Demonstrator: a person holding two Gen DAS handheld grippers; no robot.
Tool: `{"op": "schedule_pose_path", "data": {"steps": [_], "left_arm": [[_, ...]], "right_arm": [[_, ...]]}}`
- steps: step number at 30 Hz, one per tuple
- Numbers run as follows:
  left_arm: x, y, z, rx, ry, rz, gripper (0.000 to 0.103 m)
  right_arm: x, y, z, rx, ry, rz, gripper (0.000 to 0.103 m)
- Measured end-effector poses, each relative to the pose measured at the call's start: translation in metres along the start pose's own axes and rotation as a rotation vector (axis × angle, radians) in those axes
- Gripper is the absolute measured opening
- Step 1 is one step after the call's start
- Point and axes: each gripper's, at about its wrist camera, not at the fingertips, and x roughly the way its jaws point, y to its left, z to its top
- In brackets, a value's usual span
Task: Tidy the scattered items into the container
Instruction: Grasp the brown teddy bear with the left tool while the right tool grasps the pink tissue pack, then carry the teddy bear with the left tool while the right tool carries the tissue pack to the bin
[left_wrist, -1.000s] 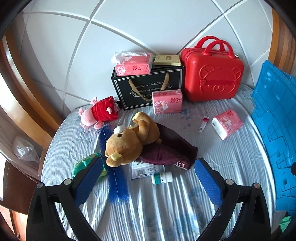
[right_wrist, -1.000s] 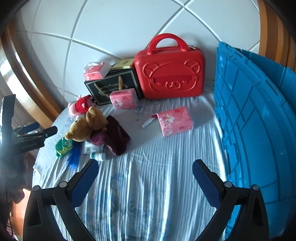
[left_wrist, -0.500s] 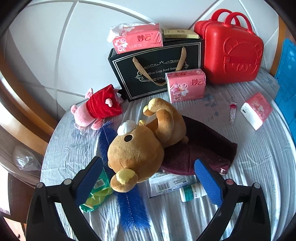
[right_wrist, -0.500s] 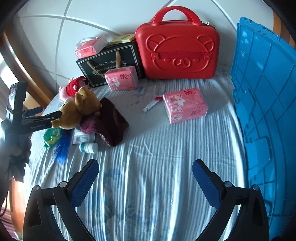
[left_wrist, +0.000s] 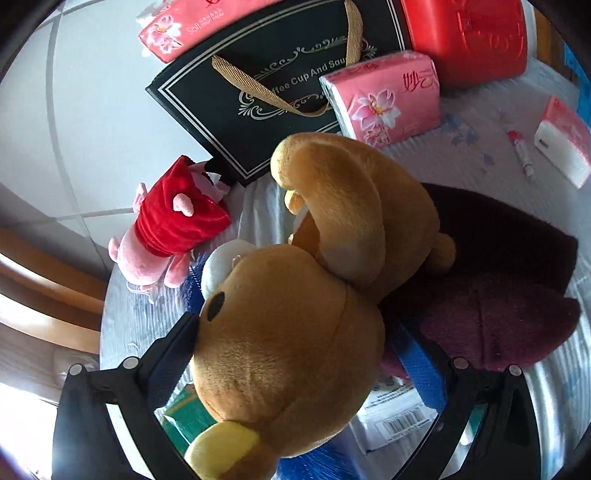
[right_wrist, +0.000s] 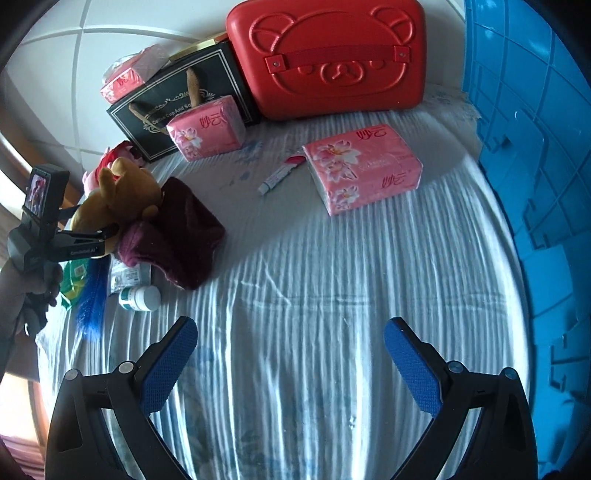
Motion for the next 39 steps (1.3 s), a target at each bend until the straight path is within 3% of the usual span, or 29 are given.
{"op": "schedule_pose_path", "data": {"steps": [2, 6, 9, 15, 21, 29, 38, 39], "left_arm": [[0.009, -0.002, 0.002, 0.041, 0.009, 0.037, 0.102], [0.023, 0.003, 0.005, 0.028, 0.029, 0.038, 0.102], [0.029, -0.003, 0.005, 0.055, 0.039, 0.091, 0.102], [-0.003, 0.007, -0.009, -0.071, -0.019, 0.067, 0.086], [-0.046, 0.040, -0.039, -0.253, -0.069, 0.015, 0.085], [-0.090, 0.064, -0.087, -0.348, -0.090, -0.014, 0.085], [-0.107, 0.072, -0.126, -0.374, -0.089, -0.004, 0.085], [-0.109, 0.056, -0.129, -0.377, -0.088, -0.004, 0.085]], "right_arm": [[0.008, -0.003, 0.002, 0.008, 0.005, -0.014, 0.102], [0.025, -0.011, 0.012, 0.053, 0.004, -0.040, 0.102], [0.041, -0.028, 0.024, 0.164, -0.010, -0.051, 0.102], [0.070, -0.056, 0.056, 0.367, -0.076, -0.088, 0.102], [0.101, -0.078, 0.083, 0.578, -0.096, -0.080, 0.102], [0.125, -0.088, 0.117, 0.779, -0.134, -0.118, 0.103], [0.151, -0.073, 0.155, 0.702, -0.093, -0.231, 0.103], [0.156, -0.072, 0.160, 0.686, -0.071, -0.253, 0.103]]}}
